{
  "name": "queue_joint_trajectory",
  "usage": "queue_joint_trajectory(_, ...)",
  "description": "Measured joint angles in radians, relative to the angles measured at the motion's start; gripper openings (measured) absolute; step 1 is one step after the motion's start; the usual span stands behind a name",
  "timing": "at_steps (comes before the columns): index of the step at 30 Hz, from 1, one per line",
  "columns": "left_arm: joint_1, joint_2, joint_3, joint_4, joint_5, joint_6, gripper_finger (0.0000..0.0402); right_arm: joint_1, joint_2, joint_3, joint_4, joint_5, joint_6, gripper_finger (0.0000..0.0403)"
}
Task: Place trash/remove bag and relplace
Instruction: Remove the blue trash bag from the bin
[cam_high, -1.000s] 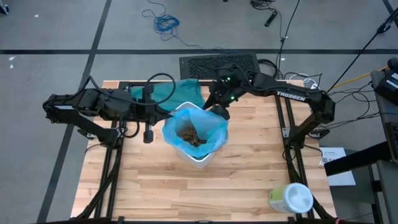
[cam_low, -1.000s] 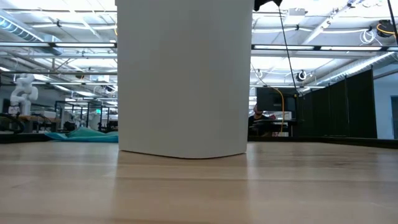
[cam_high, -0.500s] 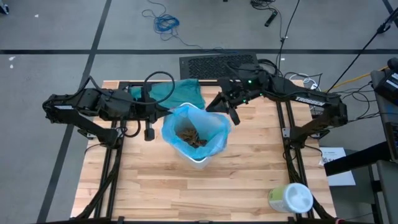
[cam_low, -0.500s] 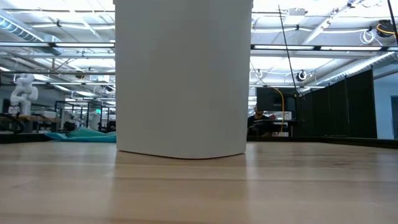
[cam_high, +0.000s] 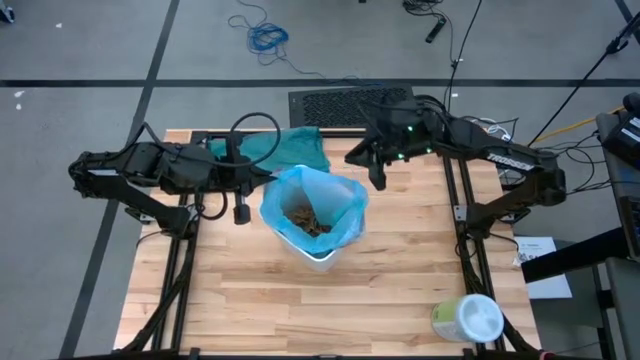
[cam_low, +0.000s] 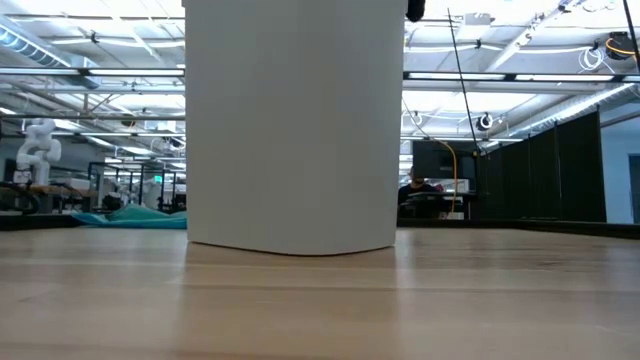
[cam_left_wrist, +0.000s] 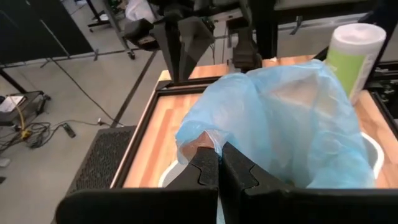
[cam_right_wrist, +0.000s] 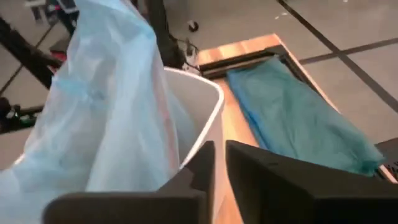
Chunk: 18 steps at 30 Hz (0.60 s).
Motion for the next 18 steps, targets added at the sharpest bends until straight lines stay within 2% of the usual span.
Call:
queue_joint_trajectory(3,0.000,0.000,0.000,0.001,0.013,0.000,0.0000,-0.069,0.036,0.000,-0.004,-0.149,-0.022,0.0084)
queue_joint_trajectory(6,0.000,0.000,0.000,0.001,0.022,0.000,0.0000,-0.121,0.081,0.000,0.050,-0.380,-0.003,0.0126)
queue_joint_trajectory(8,0.000,0.000,0.000,0.001,0.023,0.002,0.0000,-0.133,0.111,0.000,0.081,-0.494,0.020,0.0151)
queue_joint_trajectory(13,0.000,0.000,0.000,-0.002,0.026,0.006,0.0000,-0.130,0.181,0.000,0.087,-0.521,0.012,0.0188)
queue_joint_trajectory(16,0.000,0.000,0.000,-0.007,0.027,0.006,0.0000,-0.119,0.197,0.000,0.112,-0.537,0.013,0.0191)
queue_joint_trajectory(18,0.000,0.000,0.000,-0.016,0.027,0.004,0.0000,-0.107,0.200,0.000,0.113,-0.543,0.014,0.0179)
